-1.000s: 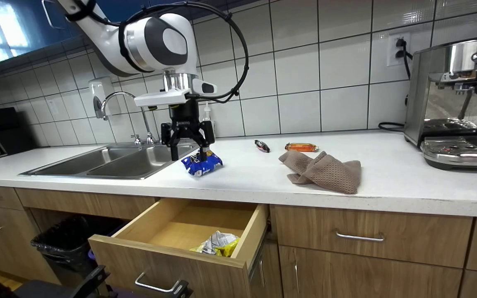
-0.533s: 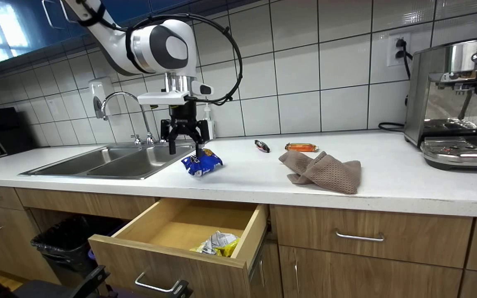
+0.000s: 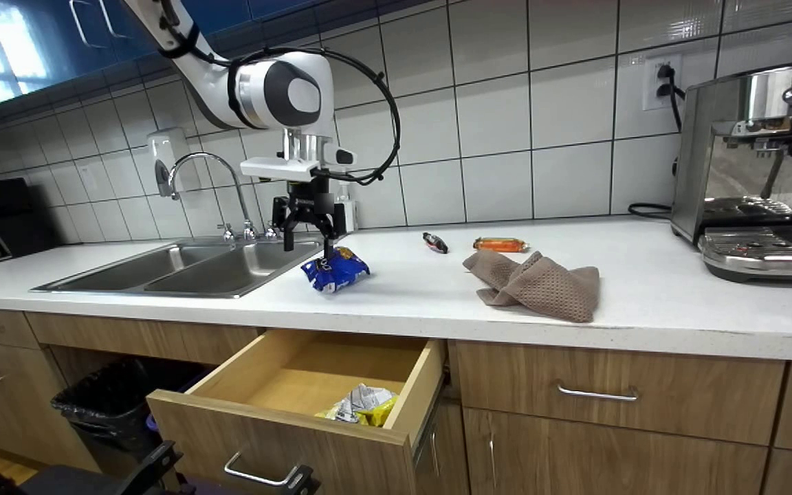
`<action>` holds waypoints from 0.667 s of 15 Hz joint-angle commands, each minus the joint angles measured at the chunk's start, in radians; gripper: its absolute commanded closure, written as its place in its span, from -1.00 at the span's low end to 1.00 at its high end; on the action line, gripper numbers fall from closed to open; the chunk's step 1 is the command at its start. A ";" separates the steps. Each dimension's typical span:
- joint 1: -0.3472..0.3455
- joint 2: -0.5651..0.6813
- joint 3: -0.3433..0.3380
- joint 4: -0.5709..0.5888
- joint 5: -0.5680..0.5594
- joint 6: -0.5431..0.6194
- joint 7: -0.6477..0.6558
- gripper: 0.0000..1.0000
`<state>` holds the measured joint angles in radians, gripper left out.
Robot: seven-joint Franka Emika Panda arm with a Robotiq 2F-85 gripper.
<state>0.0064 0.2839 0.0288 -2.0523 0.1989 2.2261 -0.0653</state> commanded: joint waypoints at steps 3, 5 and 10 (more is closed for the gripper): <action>-0.009 0.105 0.026 0.151 0.047 -0.054 0.003 -1.00; -0.009 0.138 0.030 0.189 0.051 -0.057 0.005 -1.00; -0.010 0.211 0.036 0.274 0.049 -0.071 0.013 -1.00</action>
<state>0.0064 0.4419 0.0520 -1.8647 0.2358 2.2095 -0.0639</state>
